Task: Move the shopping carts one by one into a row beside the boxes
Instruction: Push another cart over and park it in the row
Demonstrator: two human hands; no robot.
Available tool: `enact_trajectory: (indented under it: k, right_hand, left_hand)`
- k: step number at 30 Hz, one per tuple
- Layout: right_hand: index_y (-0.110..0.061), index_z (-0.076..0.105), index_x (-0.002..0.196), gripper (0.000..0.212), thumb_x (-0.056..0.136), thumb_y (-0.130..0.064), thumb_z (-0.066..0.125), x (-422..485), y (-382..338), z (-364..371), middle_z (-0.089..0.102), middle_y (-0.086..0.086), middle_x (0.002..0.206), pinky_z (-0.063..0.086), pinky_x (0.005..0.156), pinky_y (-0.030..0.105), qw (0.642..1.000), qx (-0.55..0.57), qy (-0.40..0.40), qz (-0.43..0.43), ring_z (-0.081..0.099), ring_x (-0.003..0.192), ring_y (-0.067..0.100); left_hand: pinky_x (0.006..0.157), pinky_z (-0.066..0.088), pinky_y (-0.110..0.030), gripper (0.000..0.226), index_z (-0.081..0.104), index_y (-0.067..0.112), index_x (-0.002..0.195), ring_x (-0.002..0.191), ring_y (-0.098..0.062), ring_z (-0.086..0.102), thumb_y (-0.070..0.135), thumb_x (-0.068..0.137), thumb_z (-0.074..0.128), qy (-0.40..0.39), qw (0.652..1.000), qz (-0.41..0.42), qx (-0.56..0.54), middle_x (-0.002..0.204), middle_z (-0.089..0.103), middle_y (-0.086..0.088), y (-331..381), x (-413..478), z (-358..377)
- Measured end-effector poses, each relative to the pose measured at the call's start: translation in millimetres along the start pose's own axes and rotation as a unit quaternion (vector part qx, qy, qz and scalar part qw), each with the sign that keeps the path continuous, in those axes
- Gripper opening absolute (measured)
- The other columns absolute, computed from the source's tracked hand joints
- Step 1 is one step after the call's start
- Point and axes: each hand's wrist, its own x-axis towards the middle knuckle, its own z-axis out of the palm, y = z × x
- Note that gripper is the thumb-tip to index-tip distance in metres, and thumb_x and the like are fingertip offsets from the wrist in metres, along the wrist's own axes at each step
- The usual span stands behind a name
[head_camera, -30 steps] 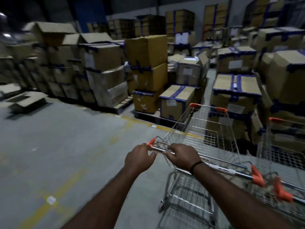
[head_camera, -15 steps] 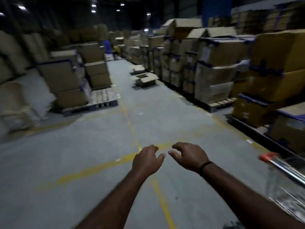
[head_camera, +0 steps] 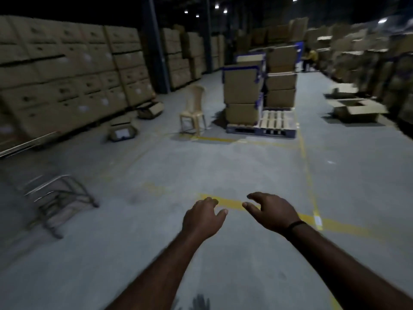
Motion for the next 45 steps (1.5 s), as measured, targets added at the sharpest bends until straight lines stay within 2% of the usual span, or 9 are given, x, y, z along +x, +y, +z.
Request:
enact_trajectory:
  k: [6,14,22,26,31,37,45]
  right_hand:
    - [-0.032,0.056,0.139,0.054,0.097,-0.064,0.043,57,-94,37,0.058,-0.014,0.141,0.044,0.097,0.028,0.995,0.015,-0.037,-0.088,0.056,0.127,0.011]
    - [-0.028,0.055,0.141,0.056,0.098,-0.062,0.042,153,-167,76,0.056,-0.01,0.145,0.044,0.099,0.029,0.974,0.051,-0.08,-0.205,0.055,0.128,0.013]
    - [-0.024,0.052,0.145,0.057,0.098,-0.057,0.048,248,-233,99,0.055,-0.004,0.146,0.042,0.099,0.025,0.936,0.177,-0.121,-0.279,0.056,0.128,0.014]
    - [-0.024,0.051,0.146,0.056,0.099,-0.055,0.049,282,-264,113,0.054,-0.004,0.147,0.039,0.096,0.02,0.913,0.258,-0.141,-0.282,0.056,0.127,0.015]
    - [-0.027,0.052,0.144,0.056,0.097,-0.057,0.051,323,-310,144,0.056,-0.006,0.144,0.044,0.104,0.027,0.882,0.34,-0.188,-0.266,0.055,0.125,0.009]
    - [-0.026,0.055,0.142,0.054,0.096,-0.055,0.053,396,-388,198,0.057,-0.006,0.144,0.041,0.104,0.024,0.871,0.349,-0.213,-0.271,0.054,0.128,0.008]
    - [-0.027,0.058,0.138,0.048,0.097,-0.051,0.055,506,-533,247,0.061,-0.005,0.137,0.041,0.095,0.02,0.867,0.361,-0.217,-0.266,0.056,0.124,0.01]
  left_hand:
    - [0.105,0.044,-0.038,0.055,0.056,0.023,0.138,0.132,-0.019,0.048,0.057,0.095,0.051,0.038,0.995,-0.096,-0.009,0.145,0.054,0.005,-93,-1,-38]
    - [0.108,0.041,-0.035,0.058,0.054,0.024,0.141,0.137,-0.018,0.046,0.059,0.095,0.051,0.084,0.976,-0.198,-0.036,0.152,0.049,0.005,-166,26,-58]
    - [0.102,0.045,-0.032,0.058,0.052,0.028,0.142,0.122,-0.02,0.058,0.06,0.094,0.054,0.179,0.929,-0.304,-0.112,0.145,0.056,0.003,-210,81,-101]
    - [0.103,0.04,-0.027,0.059,0.051,0.028,0.144,0.128,-0.02,0.055,0.059,0.094,0.055,0.225,0.903,-0.328,-0.165,0.148,0.054,0.001,-230,106,-114]
    - [0.097,0.031,-0.018,0.06,0.051,0.026,0.145,0.135,-0.017,0.05,0.056,0.094,0.057,0.258,0.876,-0.349,-0.209,0.15,0.051,0.0,-282,132,-128]
    - [0.106,0.042,-0.028,0.057,0.057,0.029,0.14,0.131,-0.016,0.053,0.058,0.091,0.06,0.302,0.844,-0.37,-0.245,0.147,0.055,0.001,-393,168,-151]
    - [0.108,0.043,-0.031,0.054,0.059,0.03,0.138,0.131,-0.016,0.053,0.056,0.091,0.062,0.308,0.846,-0.366,-0.234,0.144,0.057,0.003,-555,232,-229]
